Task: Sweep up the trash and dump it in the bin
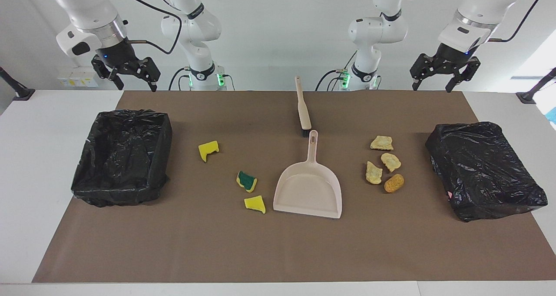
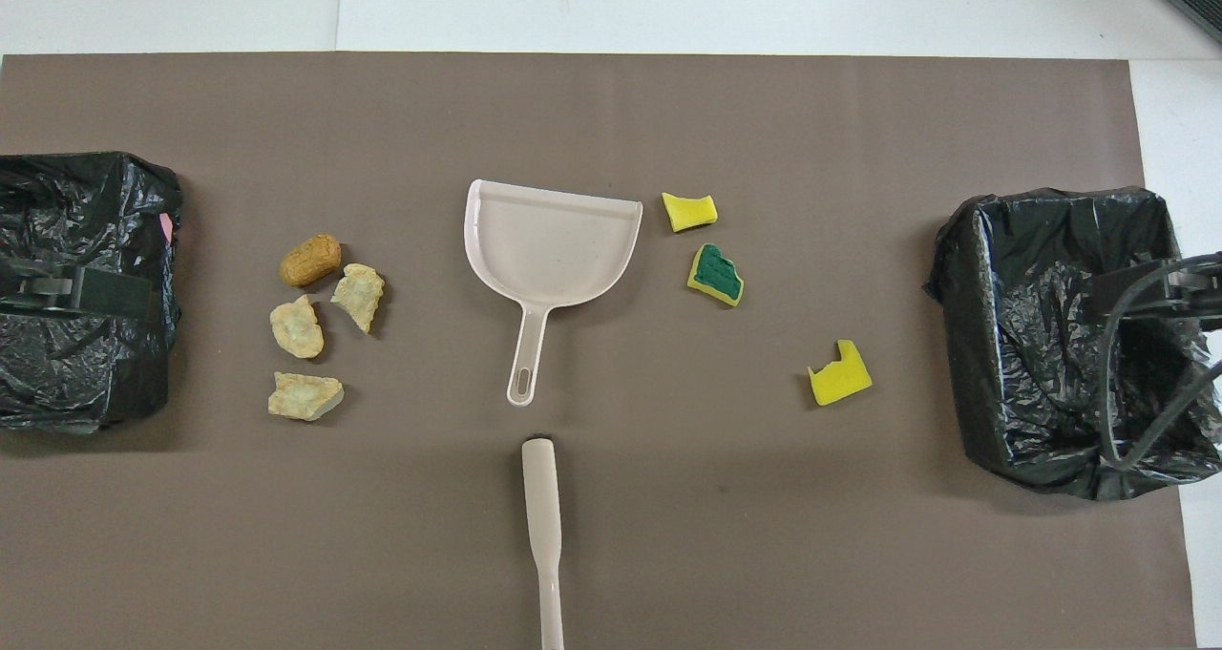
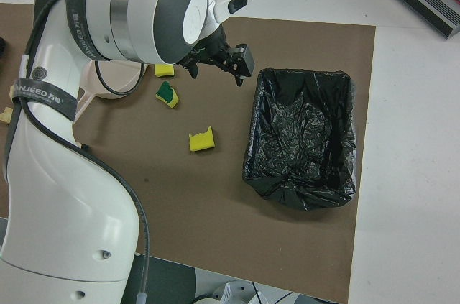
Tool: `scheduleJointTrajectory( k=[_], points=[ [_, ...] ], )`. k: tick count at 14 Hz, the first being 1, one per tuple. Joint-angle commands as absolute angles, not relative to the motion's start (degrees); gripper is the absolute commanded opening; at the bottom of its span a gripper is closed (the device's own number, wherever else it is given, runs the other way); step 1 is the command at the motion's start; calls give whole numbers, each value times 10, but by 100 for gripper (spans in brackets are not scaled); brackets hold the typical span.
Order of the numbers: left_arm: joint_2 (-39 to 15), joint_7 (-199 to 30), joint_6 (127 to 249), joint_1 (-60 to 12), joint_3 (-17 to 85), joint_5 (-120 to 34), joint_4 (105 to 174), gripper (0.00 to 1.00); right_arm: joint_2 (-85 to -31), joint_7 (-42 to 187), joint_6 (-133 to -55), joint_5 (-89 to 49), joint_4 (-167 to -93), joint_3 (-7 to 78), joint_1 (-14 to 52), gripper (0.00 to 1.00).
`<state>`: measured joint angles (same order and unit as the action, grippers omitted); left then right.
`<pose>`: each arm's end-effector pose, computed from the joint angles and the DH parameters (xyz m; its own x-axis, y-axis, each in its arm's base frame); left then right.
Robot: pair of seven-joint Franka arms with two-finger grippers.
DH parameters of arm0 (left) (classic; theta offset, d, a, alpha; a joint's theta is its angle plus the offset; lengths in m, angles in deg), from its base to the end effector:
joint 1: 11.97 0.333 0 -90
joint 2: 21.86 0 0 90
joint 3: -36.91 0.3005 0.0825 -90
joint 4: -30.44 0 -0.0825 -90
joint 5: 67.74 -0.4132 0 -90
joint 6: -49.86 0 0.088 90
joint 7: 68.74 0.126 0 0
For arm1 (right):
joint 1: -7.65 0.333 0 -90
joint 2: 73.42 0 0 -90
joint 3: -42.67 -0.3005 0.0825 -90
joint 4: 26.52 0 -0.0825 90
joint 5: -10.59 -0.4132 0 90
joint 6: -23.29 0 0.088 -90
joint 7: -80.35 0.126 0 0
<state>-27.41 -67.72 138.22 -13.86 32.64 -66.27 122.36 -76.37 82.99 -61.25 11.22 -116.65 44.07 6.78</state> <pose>0.5488 -0.0645 0.6256 0.9915 -0.1255 0.0348 -0.1262 -0.9918 0.0178 0.5572 -0.0239 0.6102 0.9952 -0.0865 -0.0456 -0.0860 -0.9962 0.0118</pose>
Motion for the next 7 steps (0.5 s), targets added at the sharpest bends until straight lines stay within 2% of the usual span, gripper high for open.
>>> scheduleJointTrajectory(
  k=[1,7],
  points=[
    [-291,-680,1401,-142,326,-654,1260,100,-764,815,-601,107,-1162,441,62,100],
    [-305,-682,1402,-175,324,-643,1312,100,-768,811,-599,107,-1168,443,55,100]
  ],
)
